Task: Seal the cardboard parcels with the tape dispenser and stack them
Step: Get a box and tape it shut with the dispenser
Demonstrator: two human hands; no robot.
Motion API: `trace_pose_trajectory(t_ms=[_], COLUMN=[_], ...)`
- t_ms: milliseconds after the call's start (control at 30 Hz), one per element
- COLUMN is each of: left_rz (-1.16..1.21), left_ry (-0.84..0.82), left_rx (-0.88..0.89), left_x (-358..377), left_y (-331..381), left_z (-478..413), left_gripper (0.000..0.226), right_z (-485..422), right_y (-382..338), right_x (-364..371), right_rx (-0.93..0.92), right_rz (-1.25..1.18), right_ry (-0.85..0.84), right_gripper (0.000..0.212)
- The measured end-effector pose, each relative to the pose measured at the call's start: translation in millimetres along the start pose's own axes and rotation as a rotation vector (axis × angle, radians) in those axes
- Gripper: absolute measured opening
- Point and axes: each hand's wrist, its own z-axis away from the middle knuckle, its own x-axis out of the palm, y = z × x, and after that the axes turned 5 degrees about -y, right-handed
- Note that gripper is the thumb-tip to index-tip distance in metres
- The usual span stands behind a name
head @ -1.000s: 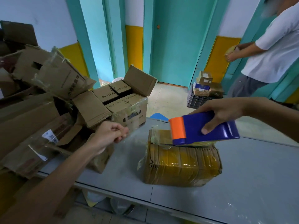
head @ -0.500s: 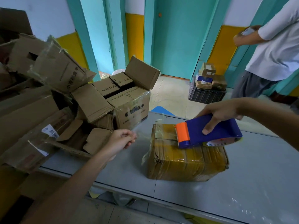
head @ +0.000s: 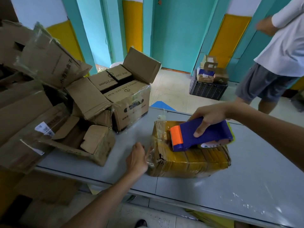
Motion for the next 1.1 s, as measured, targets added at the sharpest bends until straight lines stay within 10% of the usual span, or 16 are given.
trace_pose_trajectory(t_ms=[167,300,400,567,1100], left_rz=[0.346,0.575,0.165,-0.53,-0.643], left_ry=[0.153,0.127,-0.058,-0.176,-0.344], left_rx=[0.09,0.374,0.641,0.66,0.533], left_x=[-25,-35,-21,-43,-54], left_y=[-3,27,49,50,70], left_z=[-12,7,20,2,-11], left_gripper=[0.003,0.05,0.102,0.124,0.131], right_z=[2,4,7,18,37], right_y=[3,-1,-2,2,34], right_x=[3,2,0,-10,-10], right_rx=[-0.005,0.014,0.015,0.009,-0.149], right_rz=[-0.005,0.02,0.04,0.04,0.036], right_ry=[0.007,0.003,0.002,0.048,0.001], right_gripper=[0.035,0.041,0.041,0.031,0.072])
